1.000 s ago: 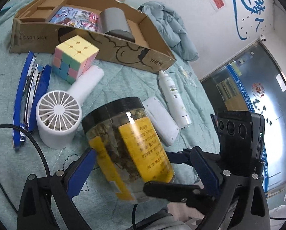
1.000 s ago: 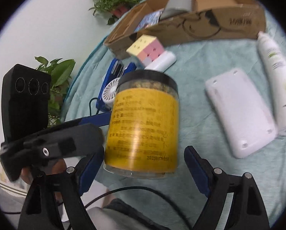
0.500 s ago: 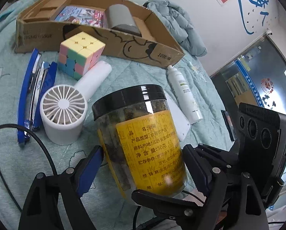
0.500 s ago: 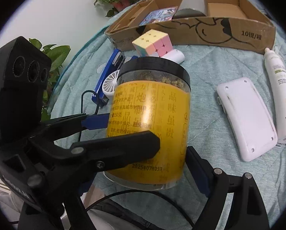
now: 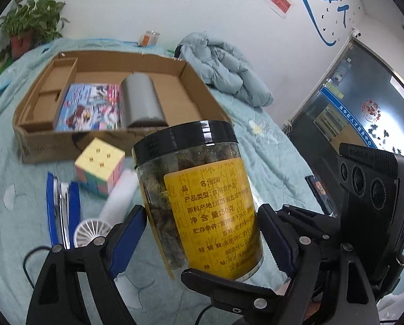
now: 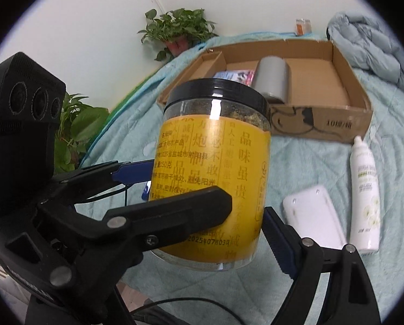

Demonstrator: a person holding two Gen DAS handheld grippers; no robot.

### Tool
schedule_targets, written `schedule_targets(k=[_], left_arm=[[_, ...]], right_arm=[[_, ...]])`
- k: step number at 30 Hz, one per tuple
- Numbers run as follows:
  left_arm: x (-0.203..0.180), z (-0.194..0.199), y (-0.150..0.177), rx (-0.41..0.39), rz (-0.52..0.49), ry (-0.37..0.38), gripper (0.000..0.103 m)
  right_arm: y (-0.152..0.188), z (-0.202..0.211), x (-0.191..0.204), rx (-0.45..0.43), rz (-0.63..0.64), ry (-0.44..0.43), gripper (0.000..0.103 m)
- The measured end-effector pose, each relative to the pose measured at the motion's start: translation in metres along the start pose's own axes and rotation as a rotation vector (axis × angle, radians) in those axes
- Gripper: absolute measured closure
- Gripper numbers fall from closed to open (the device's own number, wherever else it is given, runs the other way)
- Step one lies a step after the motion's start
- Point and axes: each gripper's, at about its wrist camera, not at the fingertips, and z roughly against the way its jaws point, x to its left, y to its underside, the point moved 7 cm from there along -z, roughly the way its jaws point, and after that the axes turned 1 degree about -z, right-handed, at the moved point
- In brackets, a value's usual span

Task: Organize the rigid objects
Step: 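Grasp the yellow-labelled jar with both grippers and lift it, then lower the jar upright into the box beside the silver cylinder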

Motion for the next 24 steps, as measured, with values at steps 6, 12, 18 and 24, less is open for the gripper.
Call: schedule_targets(k=[6,12,18,24], left_arm=[[-0.009,0.013,-0.047,-0.055,-0.058,-0.014,0.021],[-0.010,0.014,-0.106,-0.073,-0.079,-0.014,0.021],[-0.015,0.019,-0.165,-0.103,-0.105,-0.006,0.021],[-0.012,0.005,-0.203,-0.089,-0.089,0.008,0.021]], right_arm=[[-0.034,0.012,0.001,-0.065,0.020,0.017,0.018],[-0.081,0.017,-0.009,-0.090,0.020,0.016,0.018],[-0.133,0.029,-0.020,-0.102,0.019,0.025,0.018],[-0.161,0.027,-0.033,-0.092,0.026,0.043,0.018]])
